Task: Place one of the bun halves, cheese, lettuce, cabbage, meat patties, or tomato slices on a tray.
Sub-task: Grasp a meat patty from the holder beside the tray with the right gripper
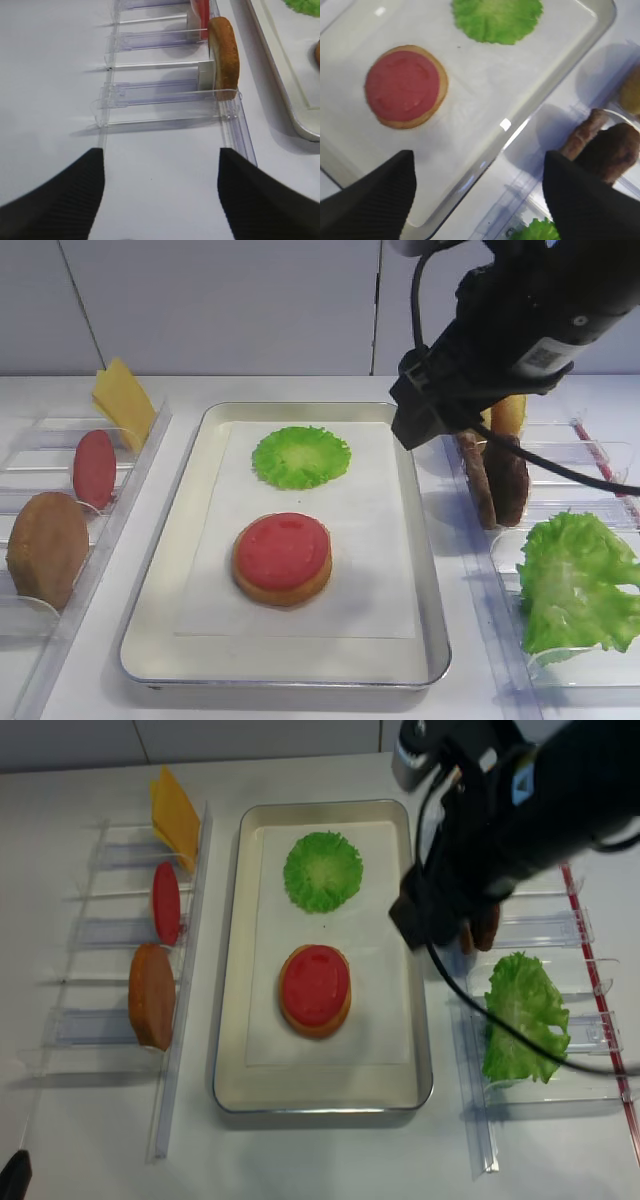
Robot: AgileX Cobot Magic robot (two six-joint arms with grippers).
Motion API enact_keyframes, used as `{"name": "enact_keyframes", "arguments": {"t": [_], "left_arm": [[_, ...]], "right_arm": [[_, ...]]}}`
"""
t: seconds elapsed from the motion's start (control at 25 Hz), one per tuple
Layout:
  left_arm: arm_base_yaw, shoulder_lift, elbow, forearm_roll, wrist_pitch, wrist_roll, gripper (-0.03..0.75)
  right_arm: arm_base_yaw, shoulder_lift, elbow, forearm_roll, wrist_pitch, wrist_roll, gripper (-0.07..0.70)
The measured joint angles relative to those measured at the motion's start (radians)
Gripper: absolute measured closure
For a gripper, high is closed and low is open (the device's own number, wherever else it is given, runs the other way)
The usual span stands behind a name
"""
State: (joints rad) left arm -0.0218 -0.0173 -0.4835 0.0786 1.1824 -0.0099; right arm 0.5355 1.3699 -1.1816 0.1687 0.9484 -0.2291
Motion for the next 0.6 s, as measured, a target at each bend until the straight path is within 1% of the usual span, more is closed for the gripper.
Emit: {"name": "enact_keyframes", "arguments": {"t": [0.04,0.2,0.32,0.44,0.6], "left_arm": [[0.0,0.0,0.0,0.0,0.0,0.0,0.244],[0.0,0.0,0.0,0.0,0.0,0.0,0.244],[0.0,0.0,0.0,0.0,0.0,0.0,0.244],[0.0,0.0,0.0,0.0,0.0,0.0,0.244],[0.0,0.0,0.0,0.0,0.0,0.0,0.244]], "right_arm": [[0.0,0.022,-0.014,-0.04,0.005,0.063,0.076],[0.0,0.109,-0.063,-0.154,0.062,0.276,0.076],[0.0,0.175,-0.094,-0.24,0.096,0.402,0.076],[0.0,0.226,-0.116,-0.305,0.103,0.48,0.076],[0.0,0.265,-0.136,-0.322,0.088,0.508,0.076]]}}
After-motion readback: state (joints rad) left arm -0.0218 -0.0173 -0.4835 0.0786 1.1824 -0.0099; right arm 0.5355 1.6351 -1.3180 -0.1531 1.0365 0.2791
